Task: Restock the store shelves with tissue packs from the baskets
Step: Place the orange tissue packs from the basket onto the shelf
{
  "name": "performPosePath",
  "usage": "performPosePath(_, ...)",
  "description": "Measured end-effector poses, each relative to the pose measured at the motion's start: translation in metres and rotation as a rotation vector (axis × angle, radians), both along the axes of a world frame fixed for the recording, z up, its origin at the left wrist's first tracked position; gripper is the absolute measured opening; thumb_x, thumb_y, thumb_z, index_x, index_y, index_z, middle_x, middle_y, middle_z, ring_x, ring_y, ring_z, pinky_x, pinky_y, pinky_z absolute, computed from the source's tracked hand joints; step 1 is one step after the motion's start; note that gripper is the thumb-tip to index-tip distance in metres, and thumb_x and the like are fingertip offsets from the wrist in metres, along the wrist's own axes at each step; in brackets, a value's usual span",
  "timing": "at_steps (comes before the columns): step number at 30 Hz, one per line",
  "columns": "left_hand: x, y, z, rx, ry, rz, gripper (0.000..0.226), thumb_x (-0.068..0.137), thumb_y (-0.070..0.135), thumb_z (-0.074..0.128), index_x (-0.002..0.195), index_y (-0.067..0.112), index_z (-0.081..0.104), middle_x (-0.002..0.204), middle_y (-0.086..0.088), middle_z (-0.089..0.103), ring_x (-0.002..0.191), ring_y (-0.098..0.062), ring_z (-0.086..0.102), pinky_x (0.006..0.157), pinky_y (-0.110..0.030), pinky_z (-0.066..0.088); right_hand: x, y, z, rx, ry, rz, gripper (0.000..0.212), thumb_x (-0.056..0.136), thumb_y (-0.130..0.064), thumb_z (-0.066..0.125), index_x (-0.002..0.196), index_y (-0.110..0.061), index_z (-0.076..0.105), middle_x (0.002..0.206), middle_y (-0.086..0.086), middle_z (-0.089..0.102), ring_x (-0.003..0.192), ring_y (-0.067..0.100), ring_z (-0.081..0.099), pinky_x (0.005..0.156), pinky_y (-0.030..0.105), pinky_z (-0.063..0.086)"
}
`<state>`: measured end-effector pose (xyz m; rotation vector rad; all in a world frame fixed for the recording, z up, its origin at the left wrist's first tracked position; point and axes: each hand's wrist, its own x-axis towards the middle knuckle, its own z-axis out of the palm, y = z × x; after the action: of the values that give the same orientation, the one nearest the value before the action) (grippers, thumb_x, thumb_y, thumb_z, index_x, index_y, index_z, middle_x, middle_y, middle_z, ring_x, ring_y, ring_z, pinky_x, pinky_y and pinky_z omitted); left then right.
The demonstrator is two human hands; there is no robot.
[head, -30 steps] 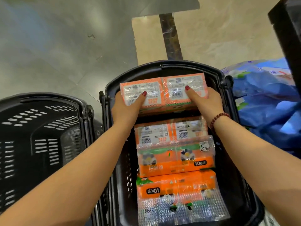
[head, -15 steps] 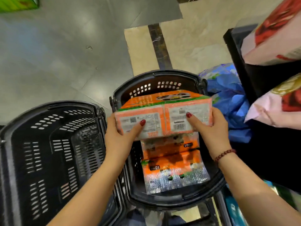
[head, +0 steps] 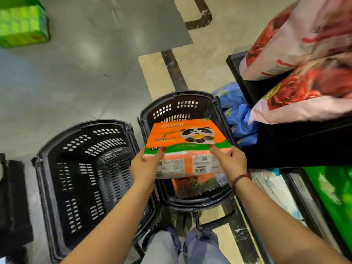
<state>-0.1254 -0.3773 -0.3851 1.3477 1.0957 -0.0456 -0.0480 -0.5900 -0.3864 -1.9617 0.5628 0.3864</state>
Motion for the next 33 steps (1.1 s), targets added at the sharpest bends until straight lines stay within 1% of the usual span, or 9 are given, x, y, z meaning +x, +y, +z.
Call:
performPosePath(2, -0.016, -0.003, 0.015, -0.041, -0.051, -0.019, 0.023, 0.083, 0.018, 0.074, 0.090, 0.038, 0.066, 0.076, 0.018, 0.073, 0.066, 0.002, 0.069, 0.048, -0.018, 0.050, -0.018, -0.006, 0.013, 0.020, -0.019, -0.030, 0.018, 0.071, -0.033, 0.082, 0.071, -0.022, 0.067, 0.066, -0.011, 0.070, 0.064, 0.005, 0.067, 0.061, 0.025, 0.051)
performPosePath(8, -0.064, -0.014, 0.073, -0.089, -0.215, -0.070, 0.036, 0.084, 0.014, 0.072, 0.116, 0.029, 0.067, 0.093, 0.008, 0.076, 0.084, -0.010, 0.072, 0.060, -0.021, 0.054, -0.071, -0.020, 0.073, 0.175, -0.129, -0.054, 0.014, 0.075, -0.019, 0.080, 0.086, -0.018, 0.071, 0.086, 0.003, 0.076, 0.083, 0.021, 0.073, 0.073, 0.039, 0.058)
performPosePath(10, -0.071, -0.015, 0.095, -0.072, -0.273, -0.071, 0.038, 0.082, 0.012, 0.073, 0.116, 0.028, 0.068, 0.092, 0.007, 0.076, 0.084, -0.011, 0.072, 0.058, -0.018, 0.053, -0.084, -0.022, 0.096, 0.231, -0.188, -0.087, 0.014, 0.077, -0.014, 0.078, 0.088, -0.017, 0.070, 0.087, 0.004, 0.076, 0.083, 0.022, 0.073, 0.071, 0.037, 0.058)
performPosePath(13, -0.080, -0.016, 0.129, -0.072, -0.357, -0.084, 0.045, 0.079, 0.008, 0.074, 0.118, 0.028, 0.065, 0.091, 0.006, 0.076, 0.082, -0.012, 0.073, 0.058, -0.016, 0.054, -0.105, -0.026, 0.133, 0.295, -0.295, -0.133, 0.016, 0.079, -0.006, 0.075, 0.093, -0.012, 0.069, 0.088, 0.006, 0.075, 0.079, 0.016, 0.073, 0.062, 0.025, 0.057)
performPosePath(16, -0.095, -0.024, 0.167, -0.107, -0.476, -0.104, 0.053, 0.078, 0.001, 0.072, 0.124, 0.026, 0.062, 0.094, 0.001, 0.076, 0.083, -0.016, 0.073, 0.060, -0.019, 0.056, -0.130, -0.035, 0.169, 0.293, -0.400, -0.148, 0.021, 0.080, -0.003, 0.072, 0.100, -0.006, 0.068, 0.092, 0.005, 0.074, 0.081, 0.014, 0.071, 0.068, 0.027, 0.057)
performPosePath(21, -0.143, -0.055, 0.220, -0.099, -0.651, -0.255, 0.047, 0.083, 0.003, 0.068, 0.124, 0.026, 0.063, 0.097, -0.003, 0.076, 0.085, -0.021, 0.073, 0.063, -0.023, 0.058, -0.195, -0.066, 0.222, 0.283, -0.569, -0.195, 0.019, 0.080, -0.004, 0.072, 0.097, -0.012, 0.068, 0.089, 0.002, 0.074, 0.079, 0.010, 0.071, 0.067, 0.027, 0.058)
performPosePath(24, -0.179, -0.085, 0.242, -0.089, -0.722, -0.327, 0.045, 0.081, 0.007, 0.070, 0.113, 0.038, 0.067, 0.094, 0.004, 0.076, 0.084, -0.016, 0.073, 0.066, -0.025, 0.059, -0.252, -0.098, 0.245, 0.272, -0.651, -0.263, 0.016, 0.079, -0.009, 0.074, 0.091, -0.018, 0.068, 0.086, -0.001, 0.075, 0.083, 0.016, 0.072, 0.067, 0.031, 0.059)
performPosePath(27, -0.221, -0.124, 0.257, -0.124, -0.785, -0.390, 0.042, 0.079, 0.009, 0.072, 0.106, 0.041, 0.069, 0.094, 0.006, 0.076, 0.085, -0.014, 0.073, 0.067, -0.027, 0.060, -0.320, -0.136, 0.267, 0.231, -0.746, -0.359, 0.019, 0.077, -0.009, 0.074, 0.083, -0.025, 0.065, 0.082, -0.010, 0.075, 0.079, 0.010, 0.071, 0.061, 0.022, 0.057)
performPosePath(33, -0.291, -0.209, 0.272, -0.197, -0.847, -0.590, 0.042, 0.077, 0.009, 0.075, 0.093, 0.048, 0.072, 0.093, 0.007, 0.076, 0.088, -0.019, 0.069, 0.076, -0.037, 0.055, -0.450, -0.206, 0.295, 0.149, -0.836, -0.589, 0.025, 0.075, -0.018, 0.074, 0.097, -0.023, 0.066, 0.090, -0.002, 0.075, 0.085, 0.015, 0.072, 0.065, 0.030, 0.060)
